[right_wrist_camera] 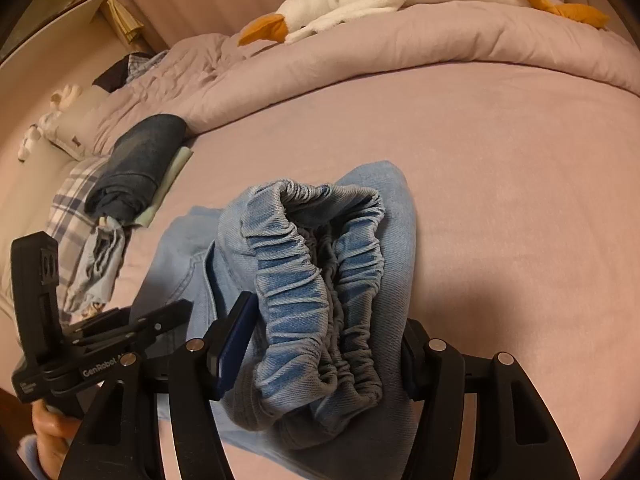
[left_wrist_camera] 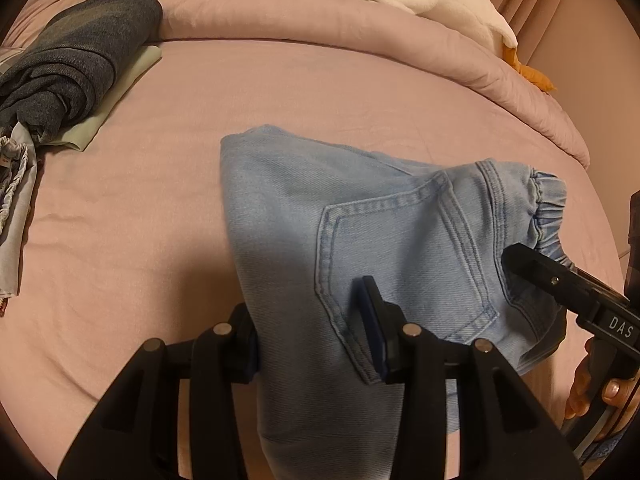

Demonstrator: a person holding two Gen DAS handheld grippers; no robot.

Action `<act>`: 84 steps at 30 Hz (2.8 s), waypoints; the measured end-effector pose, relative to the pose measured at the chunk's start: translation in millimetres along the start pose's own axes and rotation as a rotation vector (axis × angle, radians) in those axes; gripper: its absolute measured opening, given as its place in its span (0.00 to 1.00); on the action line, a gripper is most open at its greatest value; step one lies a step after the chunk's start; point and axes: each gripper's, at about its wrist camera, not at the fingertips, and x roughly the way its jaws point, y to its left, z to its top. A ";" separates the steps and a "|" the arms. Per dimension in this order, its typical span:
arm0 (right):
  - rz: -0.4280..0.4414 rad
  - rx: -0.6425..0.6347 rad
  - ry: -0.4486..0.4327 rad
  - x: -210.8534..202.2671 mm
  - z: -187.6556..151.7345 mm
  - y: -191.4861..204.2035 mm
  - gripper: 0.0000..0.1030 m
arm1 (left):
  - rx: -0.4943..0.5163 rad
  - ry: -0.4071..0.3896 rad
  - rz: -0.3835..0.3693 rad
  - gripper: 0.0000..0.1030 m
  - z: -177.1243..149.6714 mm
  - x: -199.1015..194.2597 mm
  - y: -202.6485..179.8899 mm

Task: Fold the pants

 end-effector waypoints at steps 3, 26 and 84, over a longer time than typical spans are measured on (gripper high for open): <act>-0.003 -0.002 0.001 -0.2 -0.3 0.3 0.59 | 0.002 0.001 0.003 0.41 0.4 0.4 0.1; -0.026 -0.015 0.021 2.4 -1.8 6.3 0.62 | 0.013 -0.001 0.031 0.50 0.1 0.0 -0.7; -0.133 -0.063 0.058 11.3 -5.5 16.7 0.80 | 0.007 -0.003 0.114 0.78 -2.8 -0.9 2.2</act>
